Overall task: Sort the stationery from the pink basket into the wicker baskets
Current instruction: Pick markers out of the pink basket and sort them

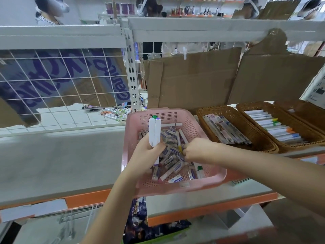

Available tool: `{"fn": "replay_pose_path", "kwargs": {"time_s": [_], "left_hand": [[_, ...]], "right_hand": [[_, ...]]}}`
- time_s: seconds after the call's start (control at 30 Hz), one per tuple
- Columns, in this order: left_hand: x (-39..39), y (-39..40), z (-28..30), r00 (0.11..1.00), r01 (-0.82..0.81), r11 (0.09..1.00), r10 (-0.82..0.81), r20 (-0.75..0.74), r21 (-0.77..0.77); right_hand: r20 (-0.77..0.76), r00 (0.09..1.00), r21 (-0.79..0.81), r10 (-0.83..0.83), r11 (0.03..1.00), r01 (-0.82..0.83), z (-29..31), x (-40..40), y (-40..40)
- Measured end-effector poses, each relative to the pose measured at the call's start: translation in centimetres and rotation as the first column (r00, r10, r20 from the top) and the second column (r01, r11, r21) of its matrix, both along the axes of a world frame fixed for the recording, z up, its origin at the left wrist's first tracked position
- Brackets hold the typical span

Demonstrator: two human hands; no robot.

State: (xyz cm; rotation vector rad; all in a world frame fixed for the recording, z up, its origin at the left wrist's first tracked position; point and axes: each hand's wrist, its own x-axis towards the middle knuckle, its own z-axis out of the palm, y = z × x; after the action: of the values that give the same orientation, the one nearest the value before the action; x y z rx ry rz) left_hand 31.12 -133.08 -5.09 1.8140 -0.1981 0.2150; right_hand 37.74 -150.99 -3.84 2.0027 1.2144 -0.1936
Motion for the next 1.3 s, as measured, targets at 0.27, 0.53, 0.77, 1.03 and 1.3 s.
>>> {"fn": "replay_pose_path", "kwargs": {"time_s": [0.27, 0.53, 0.77, 1.03, 1.3], "left_hand": [[0.2, 0.0, -0.2, 1.0, 0.0, 1.0, 0.0, 0.0, 0.002], [0.1, -0.1, 0.0, 1.0, 0.015, 1.0, -0.015, 0.004, -0.004], [0.1, 0.0, -0.1, 1.0, 0.017, 1.0, -0.017, 0.002, 0.021], [-0.1, 0.1, -0.1, 0.998, 0.007, 1.0, -0.006, -0.054, 0.023], [-0.7, -0.1, 0.6, 0.999, -0.018, 0.999, 0.02, -0.048, 0.034]], "right_hand": [[-0.023, 0.999, -0.029, 0.038, 0.999, -0.038, 0.0, 0.1, 0.3], [-0.025, 0.999, -0.035, 0.037, 0.999, -0.038, 0.3, 0.2, 0.1], [-0.001, 0.999, 0.008, 0.049, 0.999, -0.049, 0.3, 0.4, -0.5], [0.008, 1.0, -0.043, 0.027, 0.999, -0.026, 0.1, 0.4, 0.0], [-0.019, 0.998, -0.113, -0.067, 0.991, 0.064, 1.2, -0.1, 0.5]]}}
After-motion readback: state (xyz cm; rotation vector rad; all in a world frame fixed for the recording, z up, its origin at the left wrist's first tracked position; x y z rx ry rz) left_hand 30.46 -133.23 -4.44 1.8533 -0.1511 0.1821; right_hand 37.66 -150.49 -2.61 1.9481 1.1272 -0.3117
